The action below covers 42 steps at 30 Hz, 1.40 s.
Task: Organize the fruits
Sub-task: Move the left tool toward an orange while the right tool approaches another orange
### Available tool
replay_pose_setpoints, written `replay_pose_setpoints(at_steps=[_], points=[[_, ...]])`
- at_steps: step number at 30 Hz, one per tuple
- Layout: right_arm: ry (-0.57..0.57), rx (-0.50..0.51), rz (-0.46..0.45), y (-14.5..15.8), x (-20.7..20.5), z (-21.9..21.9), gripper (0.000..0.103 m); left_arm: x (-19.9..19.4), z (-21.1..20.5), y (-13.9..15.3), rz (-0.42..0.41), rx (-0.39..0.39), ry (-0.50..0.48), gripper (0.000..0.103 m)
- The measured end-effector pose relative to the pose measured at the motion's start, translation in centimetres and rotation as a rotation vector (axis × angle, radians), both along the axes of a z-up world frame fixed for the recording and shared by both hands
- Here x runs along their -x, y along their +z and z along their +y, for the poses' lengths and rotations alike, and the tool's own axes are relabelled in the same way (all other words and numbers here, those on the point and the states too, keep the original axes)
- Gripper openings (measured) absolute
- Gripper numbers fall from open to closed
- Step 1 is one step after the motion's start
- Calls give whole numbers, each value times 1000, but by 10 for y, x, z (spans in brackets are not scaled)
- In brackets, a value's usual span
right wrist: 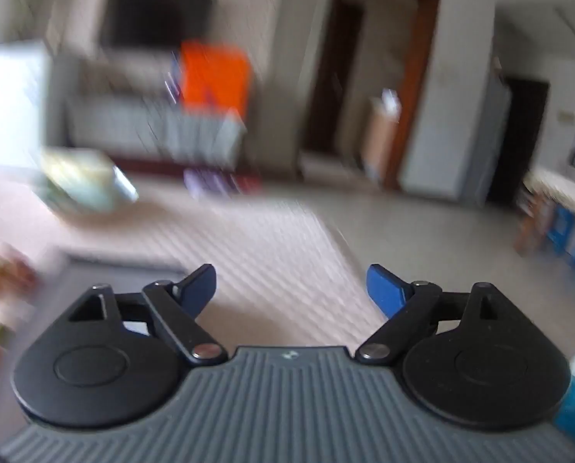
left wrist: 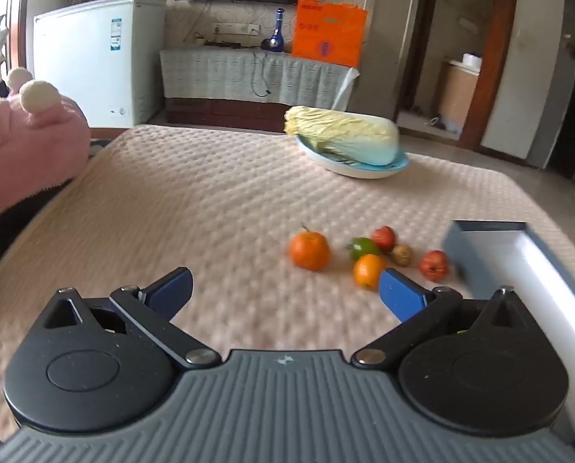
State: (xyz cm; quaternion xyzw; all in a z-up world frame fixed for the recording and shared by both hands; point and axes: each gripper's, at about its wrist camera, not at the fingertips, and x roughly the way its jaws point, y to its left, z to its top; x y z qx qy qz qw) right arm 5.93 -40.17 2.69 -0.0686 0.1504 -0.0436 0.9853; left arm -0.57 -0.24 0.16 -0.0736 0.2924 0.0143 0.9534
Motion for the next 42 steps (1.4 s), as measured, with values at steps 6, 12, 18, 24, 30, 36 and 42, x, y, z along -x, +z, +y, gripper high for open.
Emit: replay_pose_setpoints(at_steps=[6,12,18,24,30,36,42], points=[[337,-140,35,-2,67,82,102,37,-31,-3,2,-48,-56,103],[532,18,256,-36,90,149,86,60,-40,-11,42,-115,-117,103],[604,-109,325,-45,77,155,71,55,-32,-17,28,-90,-89,103],[259,150,239,-49,44,159,72,49,-34,-22,-5,-68,-86,103],[196,170,136,-69,19,164,71,43,-31,-23,-7,-33,-95,103],[71,124,45,-72,-23,152,71,37,-36,-28,27,-60,-114,103],[182,-54,97,-50,-13,137,71,41,-39,-35,29,-88,-186,103]])
